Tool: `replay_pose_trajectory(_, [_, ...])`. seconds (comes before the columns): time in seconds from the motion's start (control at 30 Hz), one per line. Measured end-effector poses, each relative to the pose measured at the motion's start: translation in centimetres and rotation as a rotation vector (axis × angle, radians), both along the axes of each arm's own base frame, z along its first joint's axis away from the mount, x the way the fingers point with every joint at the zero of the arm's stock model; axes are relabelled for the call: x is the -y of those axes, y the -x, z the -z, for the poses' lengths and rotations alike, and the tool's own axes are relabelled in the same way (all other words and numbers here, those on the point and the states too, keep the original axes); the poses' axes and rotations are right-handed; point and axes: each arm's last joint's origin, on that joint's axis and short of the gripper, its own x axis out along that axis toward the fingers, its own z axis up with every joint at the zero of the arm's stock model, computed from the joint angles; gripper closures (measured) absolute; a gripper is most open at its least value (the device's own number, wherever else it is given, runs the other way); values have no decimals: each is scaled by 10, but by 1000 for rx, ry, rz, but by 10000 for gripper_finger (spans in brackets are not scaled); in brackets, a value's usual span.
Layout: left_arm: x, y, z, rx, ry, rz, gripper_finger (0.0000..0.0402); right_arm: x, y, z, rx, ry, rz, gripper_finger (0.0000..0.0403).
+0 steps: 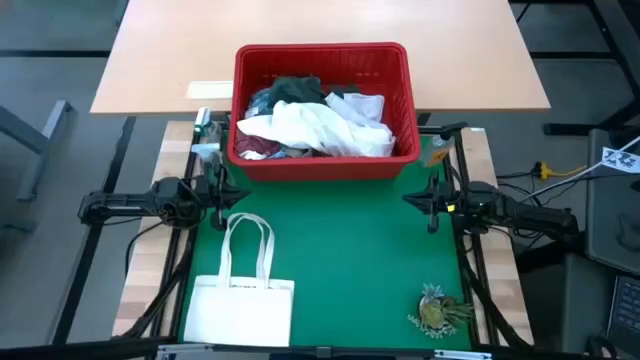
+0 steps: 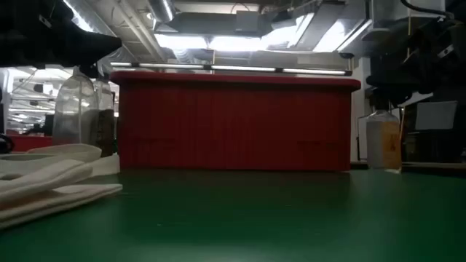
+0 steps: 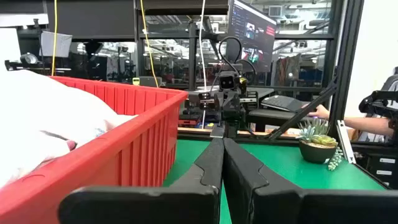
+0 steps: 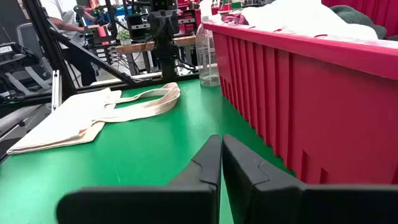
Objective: Fold Laundry from Bin
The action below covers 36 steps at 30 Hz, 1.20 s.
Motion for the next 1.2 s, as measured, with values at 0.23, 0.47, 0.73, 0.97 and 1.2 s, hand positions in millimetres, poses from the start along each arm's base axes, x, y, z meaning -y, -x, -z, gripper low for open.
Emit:
replay_pose_trajectory(0.23, [0, 0, 0, 0, 0, 0, 398, 0, 0, 0, 0, 0, 0, 386])
replay_pose_trajectory(0.47, [0, 0, 0, 0, 0, 0, 398, 0, 0, 0, 0, 0, 0, 386])
replay_pose_trajectory(0.73, [0, 0, 0, 0, 0, 0, 398, 0, 0, 0, 0, 0, 0, 386])
replay_pose_trajectory(0.97, [0, 0, 0, 0, 0, 0, 398, 0, 0, 0, 0, 0, 0, 386])
replay_pose_trajectory(1.2, [0, 0, 0, 0, 0, 0, 398, 1, 0, -1, 4, 144, 29, 386])
